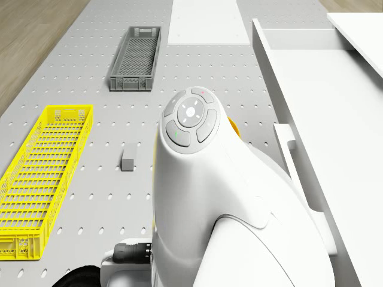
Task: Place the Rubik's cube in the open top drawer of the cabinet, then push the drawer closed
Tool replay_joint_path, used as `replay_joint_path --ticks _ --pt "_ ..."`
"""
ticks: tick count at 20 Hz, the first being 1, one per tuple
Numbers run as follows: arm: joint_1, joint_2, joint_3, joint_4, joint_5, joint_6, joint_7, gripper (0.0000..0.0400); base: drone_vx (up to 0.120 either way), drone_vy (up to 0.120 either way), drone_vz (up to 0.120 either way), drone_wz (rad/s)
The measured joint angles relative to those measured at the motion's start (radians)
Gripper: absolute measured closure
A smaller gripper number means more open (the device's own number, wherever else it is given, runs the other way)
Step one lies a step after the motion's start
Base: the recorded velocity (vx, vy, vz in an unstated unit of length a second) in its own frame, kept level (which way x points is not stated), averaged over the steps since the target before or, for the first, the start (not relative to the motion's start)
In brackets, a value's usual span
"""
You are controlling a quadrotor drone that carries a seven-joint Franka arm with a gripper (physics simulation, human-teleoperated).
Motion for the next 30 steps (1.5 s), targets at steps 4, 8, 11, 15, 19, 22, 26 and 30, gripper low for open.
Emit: replay_joint_path --ticks 4,8,11,15,19,22,26,30 --pt "0.000 -0.002 0.000 0.000 0.001 0.002 0.000 0.0075 0.000 -0.120 0.000 0.000" --pt "0.000 -0.003 0.000 0.000 0.001 0.003 0.000 0.0075 0.000 -0.120 0.000 0.000" --pt "-0.001 -0.004 0.000 0.000 0.002 0.004 0.000 0.0075 0.000 -0.120 0.000 0.000" --pt "-0.001 -0.006 0.001 0.000 0.002 0.005 0.000 0.0075 0.000 -0.120 0.000 0.000" --pt "-0.001 -0.007 0.001 0.000 0.003 0.006 0.001 0.0075 0.000 -0.120 0.000 0.000" --pt "-0.001 -0.007 0.001 0.000 0.003 0.007 0.001 0.0075 0.000 -0.120 0.000 0.000" --pt "-0.001 -0.008 0.001 0.000 0.003 0.008 0.001 0.0075 0.000 -0.120 0.020 0.000" --pt "-0.001 -0.009 0.001 0.000 0.004 0.009 0.001 0.0075 0.000 -0.120 0.090 0.000"
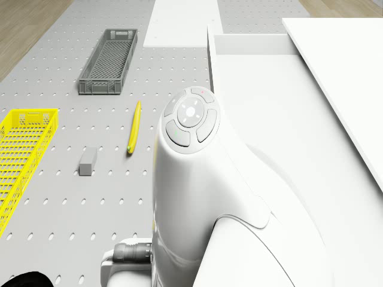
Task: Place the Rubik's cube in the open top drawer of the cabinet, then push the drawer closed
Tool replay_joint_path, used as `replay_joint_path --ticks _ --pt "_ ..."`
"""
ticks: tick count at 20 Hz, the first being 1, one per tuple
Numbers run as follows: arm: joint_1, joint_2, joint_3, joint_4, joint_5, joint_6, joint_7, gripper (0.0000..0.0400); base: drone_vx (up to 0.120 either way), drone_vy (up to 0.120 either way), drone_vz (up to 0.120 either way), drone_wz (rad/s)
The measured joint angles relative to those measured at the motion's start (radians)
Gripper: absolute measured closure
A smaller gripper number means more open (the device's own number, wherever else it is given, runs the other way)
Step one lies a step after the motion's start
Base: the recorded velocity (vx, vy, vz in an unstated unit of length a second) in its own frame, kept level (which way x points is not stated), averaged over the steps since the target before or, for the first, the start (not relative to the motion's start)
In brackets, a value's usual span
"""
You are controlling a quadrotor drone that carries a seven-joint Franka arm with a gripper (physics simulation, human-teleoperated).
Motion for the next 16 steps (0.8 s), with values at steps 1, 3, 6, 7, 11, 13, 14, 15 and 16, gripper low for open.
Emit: replay_joint_path --ticks 1,3,6,7,11,13,14,15,16 --pt "0.000 0.000 0.000 0.000 0.000 0.000 0.000 0.0075 0.000 -0.120 0.000 0.000" --pt "0.000 -0.001 0.000 0.000 0.000 0.001 0.000 0.0075 0.000 -0.120 0.000 0.000" --pt "0.000 -0.001 0.000 0.000 0.000 0.001 0.000 0.0075 0.000 -0.120 0.000 0.000" --pt "0.000 -0.001 0.000 0.000 0.000 0.001 0.000 0.0075 0.000 -0.120 0.000 0.000" --pt "0.000 -0.002 0.000 0.000 0.001 0.002 0.000 0.0075 0.000 -0.120 0.000 0.000" --pt "0.000 -0.002 0.000 0.000 0.001 0.002 0.000 0.0075 0.000 -0.120 0.000 0.000" --pt "0.000 -0.002 0.000 0.000 0.001 0.002 0.000 0.0075 0.000 -0.120 0.000 0.000" --pt "0.000 -0.002 0.000 0.000 0.001 0.002 0.000 0.0075 0.000 -0.120 0.000 0.000" --pt "0.000 -0.002 0.000 0.000 0.001 0.002 0.000 0.0075 0.000 -0.120 0.000 0.000"
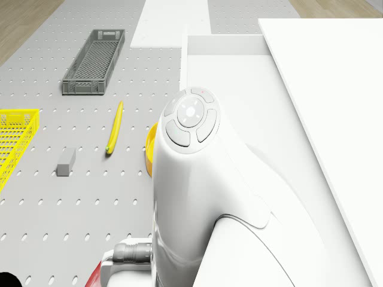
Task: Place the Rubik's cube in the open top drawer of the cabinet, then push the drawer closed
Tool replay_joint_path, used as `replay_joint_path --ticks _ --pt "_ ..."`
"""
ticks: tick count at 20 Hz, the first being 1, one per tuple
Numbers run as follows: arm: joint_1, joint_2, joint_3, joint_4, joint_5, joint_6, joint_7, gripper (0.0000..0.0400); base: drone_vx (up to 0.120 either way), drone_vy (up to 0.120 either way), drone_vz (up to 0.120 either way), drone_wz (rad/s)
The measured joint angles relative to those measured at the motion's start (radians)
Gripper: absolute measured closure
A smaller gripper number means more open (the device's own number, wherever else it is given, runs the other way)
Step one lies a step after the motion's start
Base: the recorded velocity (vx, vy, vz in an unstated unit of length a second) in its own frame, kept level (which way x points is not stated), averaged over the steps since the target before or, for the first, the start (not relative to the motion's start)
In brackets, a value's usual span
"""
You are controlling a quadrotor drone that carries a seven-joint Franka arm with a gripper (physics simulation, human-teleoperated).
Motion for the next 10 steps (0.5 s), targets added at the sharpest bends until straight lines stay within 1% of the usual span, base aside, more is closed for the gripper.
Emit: replay_joint_path --ticks 6,7,10 --pt "0.000 -0.001 0.000 0.000 0.000 0.001 0.000 0.0075 0.000 -0.120 0.000 0.000" --pt "0.000 -0.001 0.000 0.000 0.000 0.001 0.000 0.0075 0.080 -0.120 0.000 0.000" --pt "0.000 -0.001 0.000 0.000 0.000 0.001 0.000 0.0075 0.120 -0.120 0.000 0.000"
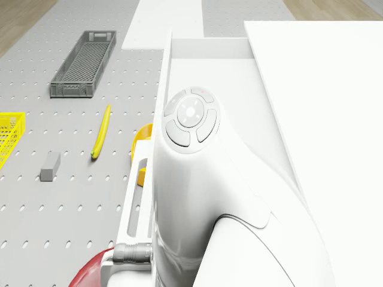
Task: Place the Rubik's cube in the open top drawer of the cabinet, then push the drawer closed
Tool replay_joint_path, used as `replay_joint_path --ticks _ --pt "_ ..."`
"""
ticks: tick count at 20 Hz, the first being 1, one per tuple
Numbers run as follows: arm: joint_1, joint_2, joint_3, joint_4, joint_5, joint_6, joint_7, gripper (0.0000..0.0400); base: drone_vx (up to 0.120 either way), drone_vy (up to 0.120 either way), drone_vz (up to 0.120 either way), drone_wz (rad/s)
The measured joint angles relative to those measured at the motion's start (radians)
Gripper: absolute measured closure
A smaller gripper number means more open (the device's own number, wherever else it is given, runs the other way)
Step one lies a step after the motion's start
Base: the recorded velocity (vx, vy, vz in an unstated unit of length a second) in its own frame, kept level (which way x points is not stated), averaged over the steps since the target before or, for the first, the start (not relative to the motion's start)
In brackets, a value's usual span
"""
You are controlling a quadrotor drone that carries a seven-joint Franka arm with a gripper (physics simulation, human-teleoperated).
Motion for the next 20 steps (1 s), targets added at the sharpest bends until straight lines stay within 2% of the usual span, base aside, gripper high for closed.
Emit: replay_joint_path --ticks 6,11,20 --pt "0.000 0.000 0.000 0.000 0.000 0.000 0.000 0.0075 0.000 -0.113 0.000 0.000" --pt "-0.004 -0.002 -0.033 0.004 -0.031 0.011 0.001 0.0075 0.000 0.000 0.000 0.000" --pt "-0.025 0.000 -0.163 0.029 -0.154 0.052 0.005 0.0075 0.000 0.000 0.000 0.000"
